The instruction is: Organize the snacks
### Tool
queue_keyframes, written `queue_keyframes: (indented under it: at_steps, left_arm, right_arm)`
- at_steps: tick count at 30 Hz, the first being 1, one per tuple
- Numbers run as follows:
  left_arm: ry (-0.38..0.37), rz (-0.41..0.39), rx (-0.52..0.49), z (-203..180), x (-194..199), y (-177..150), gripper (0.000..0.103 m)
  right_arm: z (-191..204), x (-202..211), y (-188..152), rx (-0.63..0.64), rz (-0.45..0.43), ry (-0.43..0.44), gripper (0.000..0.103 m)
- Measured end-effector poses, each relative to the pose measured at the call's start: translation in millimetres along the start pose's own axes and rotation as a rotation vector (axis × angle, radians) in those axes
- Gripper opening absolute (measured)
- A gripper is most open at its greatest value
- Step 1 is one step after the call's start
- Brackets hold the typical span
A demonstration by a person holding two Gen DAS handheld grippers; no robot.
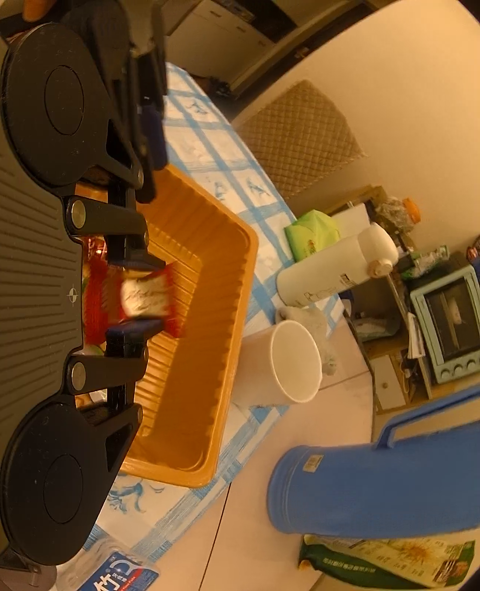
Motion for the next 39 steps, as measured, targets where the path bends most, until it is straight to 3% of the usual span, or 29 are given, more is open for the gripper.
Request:
queue_keyframes:
  at_steps: [2,10,13,15,28,39]
  left_arm:
    - [0.003,-0.001,0.003,0.9,2.7,-1.7,0.037]
    - [0.013,-0.014,0.028,5.3,17.3,-5.9,0.049]
    - [0.024,-0.024,0.037,6.1,24.9,-7.5,0.060]
    - [0.024,-0.027,0.043,5.6,29.8,-8.9,0.061]
    - [0.016,-0.093,0.085,-3.2,89.5,-24.7,0.068]
    - [0.047,-0.108,0.168,8.5,149.5,-69.7,0.069]
  right_arm:
    - [-0.4,4.1,2.2,0.001,-0.027,-0.013,0.060]
    - [-2.3,17.7,-0.3,-0.023,-0.019,-0.018,0.066]
    - [-0.8,25.1,-5.5,-0.008,-0.014,-0.027,0.073]
    - [-0.8,30.1,-9.4,-0.001,-0.013,-0.027,0.076]
    - [16.6,79.3,-27.9,0.064,-0.031,-0.019,0.079]
    - [49.0,111.6,-63.2,0.148,0.026,0.057,0.079]
Point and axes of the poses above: each gripper's, at about its wrist camera, not at the fingertips, and x roughly against the way its jaws point, z to its left, y to its top, the point moved 3 cm from there along -x, roughly the way its jaws point, and after that the axes turned 11 degrees about y, right-handed, at the moved point
